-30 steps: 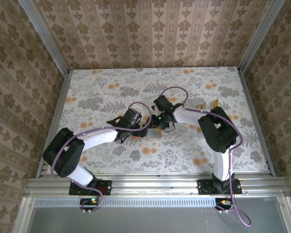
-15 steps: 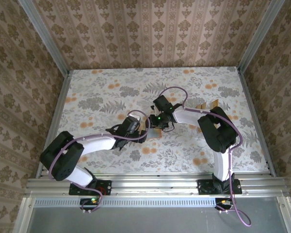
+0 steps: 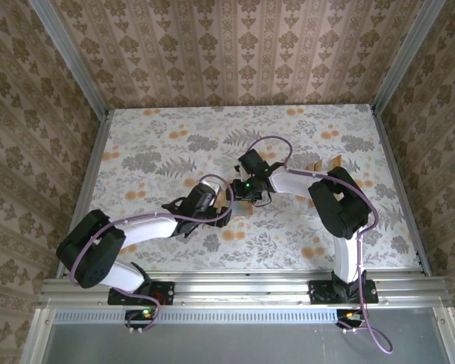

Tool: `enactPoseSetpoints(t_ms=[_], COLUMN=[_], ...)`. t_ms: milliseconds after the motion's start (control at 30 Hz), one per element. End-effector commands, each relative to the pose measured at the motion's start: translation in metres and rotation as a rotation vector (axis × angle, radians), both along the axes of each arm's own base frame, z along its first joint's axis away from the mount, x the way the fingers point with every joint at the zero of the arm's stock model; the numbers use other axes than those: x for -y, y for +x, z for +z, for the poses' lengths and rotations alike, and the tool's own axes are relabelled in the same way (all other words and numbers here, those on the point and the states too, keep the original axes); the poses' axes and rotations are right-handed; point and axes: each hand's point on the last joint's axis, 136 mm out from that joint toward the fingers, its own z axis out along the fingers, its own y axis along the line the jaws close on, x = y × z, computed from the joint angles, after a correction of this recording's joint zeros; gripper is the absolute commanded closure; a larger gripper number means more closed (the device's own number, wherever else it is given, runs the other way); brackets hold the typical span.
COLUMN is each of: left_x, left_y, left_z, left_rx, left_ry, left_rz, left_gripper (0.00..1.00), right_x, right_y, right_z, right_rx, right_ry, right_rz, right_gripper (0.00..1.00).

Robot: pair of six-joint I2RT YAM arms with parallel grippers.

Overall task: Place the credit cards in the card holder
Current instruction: Flip over the card slot on the card holder.

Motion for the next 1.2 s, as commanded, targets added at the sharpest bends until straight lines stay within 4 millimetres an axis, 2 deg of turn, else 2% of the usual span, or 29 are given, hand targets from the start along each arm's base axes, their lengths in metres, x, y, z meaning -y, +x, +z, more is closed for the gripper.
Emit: enactPoseSetpoints(t_ms=[0,200,467,733,933,1167], left_x=[0.013,0.016,0.002,-0.006,-0.007,-0.008], left_y=[0.004,0.009,0.013,0.007,0.006,0.004], left_z=[0.005,0.001,-0.017,-0.029,-0.029,-0.032], left_rx=[0.015,0.012,-0.004,-0.022,-0.024,-0.029], left_ry=[-0.015,0.006,0.090,0.100,0.093,0.090], left_rz=[-0.043,-0.041,0.017,0.037,0.041,0.042], left_gripper=[0.02,0.02,0.03,0.03,0.03,0.03], right_x=[-0.002,-0.001,-0.003,-0.005,0.010,0.018], right_y=[-0.007,-0.008,-0.006,0.004,0.014,0.008], right_z=[-0.011,-0.012,-0.004,0.020,0.041,0.029], right_rx=[-0.041,-0.045,-0.038,0.000,0.041,0.015], right_ry=[-0.004,-0.007,0.004,0.032,0.047,0.051], right_rz=[0.002,0.002,0.006,0.000,-0.046,-0.066], right_gripper=[0.56,0.56,0.56,0.52,0.47,0.46])
